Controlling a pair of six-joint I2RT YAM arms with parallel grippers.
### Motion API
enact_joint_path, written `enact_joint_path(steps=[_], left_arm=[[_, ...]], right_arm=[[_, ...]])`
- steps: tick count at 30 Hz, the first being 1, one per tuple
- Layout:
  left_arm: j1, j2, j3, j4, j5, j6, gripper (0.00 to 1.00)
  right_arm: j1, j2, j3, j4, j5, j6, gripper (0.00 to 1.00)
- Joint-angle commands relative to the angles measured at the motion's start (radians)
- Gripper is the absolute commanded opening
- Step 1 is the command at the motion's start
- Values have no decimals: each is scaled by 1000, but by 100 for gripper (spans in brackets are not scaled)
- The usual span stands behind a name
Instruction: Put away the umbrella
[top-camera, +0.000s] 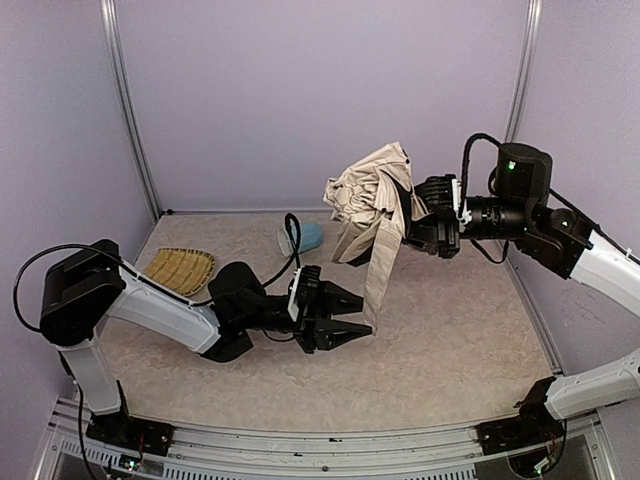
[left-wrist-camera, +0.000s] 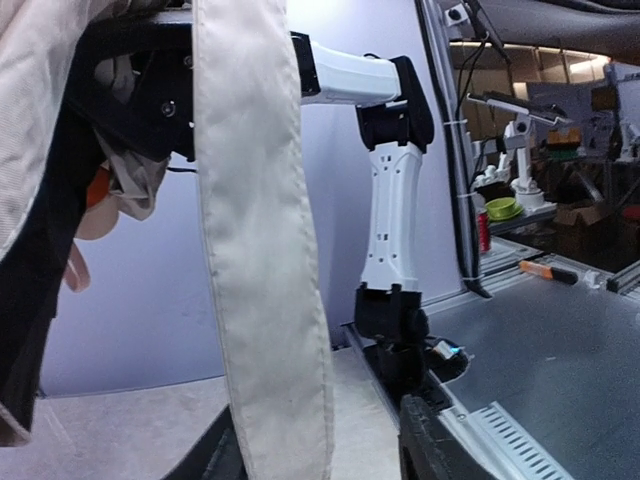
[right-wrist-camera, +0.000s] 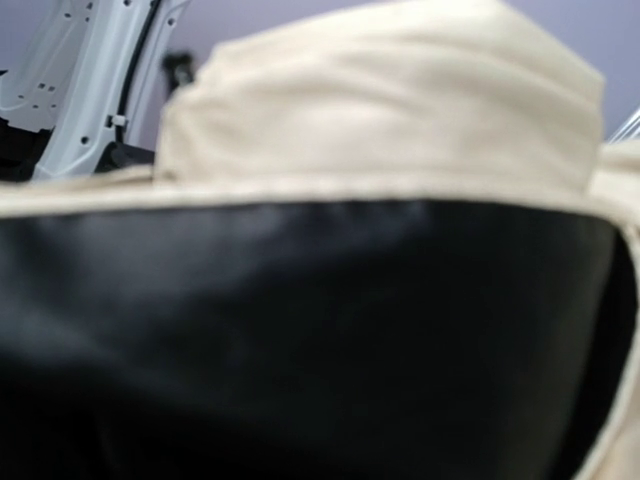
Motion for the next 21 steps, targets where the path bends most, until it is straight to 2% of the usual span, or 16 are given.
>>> enact_joint_path(steps=[1,4,5,8,13,21], left_arm=[[-14,2,27,-16,103,-1,32],[-13,-21,25,-63,129,7,4],[-13,-31,25,-86,131,11,0],[-14,-61,15,-151,117,39,0],[10,-110,-60,-232,19,105,0],[90,-164,-137,-503,-251,314,0]], right_arm=[[-8,-11,31,35,26,4,0],[-8,-10,32,36,48,12,0],[-8,-8,33,35,56,14,0],[-8,-7,32,44,71,23,0],[-11,-13,44,31,81,25,0],[-11,-15,97,-73,14,24,0]])
